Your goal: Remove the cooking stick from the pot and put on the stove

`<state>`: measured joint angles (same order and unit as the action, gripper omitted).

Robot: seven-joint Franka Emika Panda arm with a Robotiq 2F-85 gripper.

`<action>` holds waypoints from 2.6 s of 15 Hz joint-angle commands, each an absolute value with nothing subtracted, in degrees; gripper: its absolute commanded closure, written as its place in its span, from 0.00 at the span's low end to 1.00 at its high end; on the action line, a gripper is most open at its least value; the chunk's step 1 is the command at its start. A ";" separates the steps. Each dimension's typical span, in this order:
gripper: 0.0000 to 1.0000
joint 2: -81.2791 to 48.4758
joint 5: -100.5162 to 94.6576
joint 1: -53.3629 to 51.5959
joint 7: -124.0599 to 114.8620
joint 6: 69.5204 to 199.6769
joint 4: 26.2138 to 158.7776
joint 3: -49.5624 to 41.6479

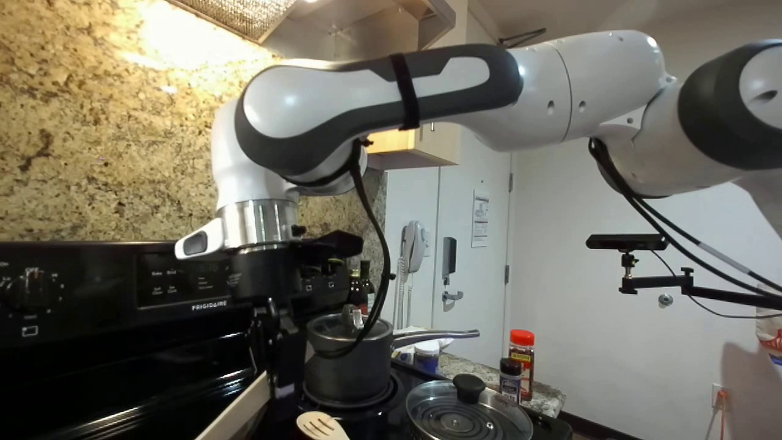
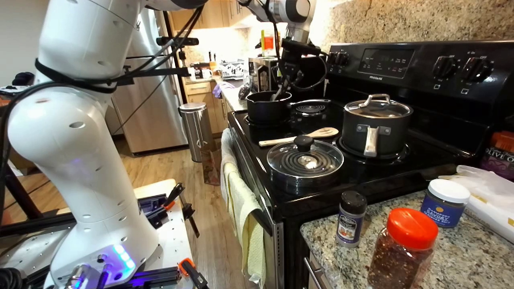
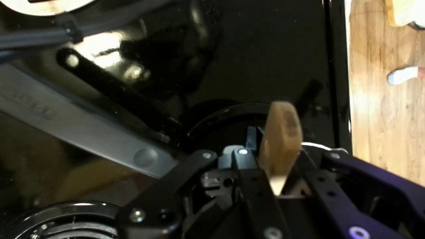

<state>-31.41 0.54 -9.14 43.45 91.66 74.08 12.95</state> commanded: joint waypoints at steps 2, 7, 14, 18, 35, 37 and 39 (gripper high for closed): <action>0.98 -27.12 3.45 -7.35 43.72 95.22 77.46 12.99; 0.98 -26.18 3.60 -7.27 43.63 95.82 78.12 12.59; 0.98 -26.91 4.02 -7.00 43.72 95.94 81.03 12.60; 0.98 -26.97 4.20 -7.03 43.30 96.57 83.02 12.62; 0.16 -26.37 4.19 -7.18 43.10 100.03 85.79 12.62; 0.05 -26.24 3.43 -7.52 42.93 100.85 85.77 12.49; 0.00 -26.37 1.50 -8.18 43.16 101.71 85.56 12.20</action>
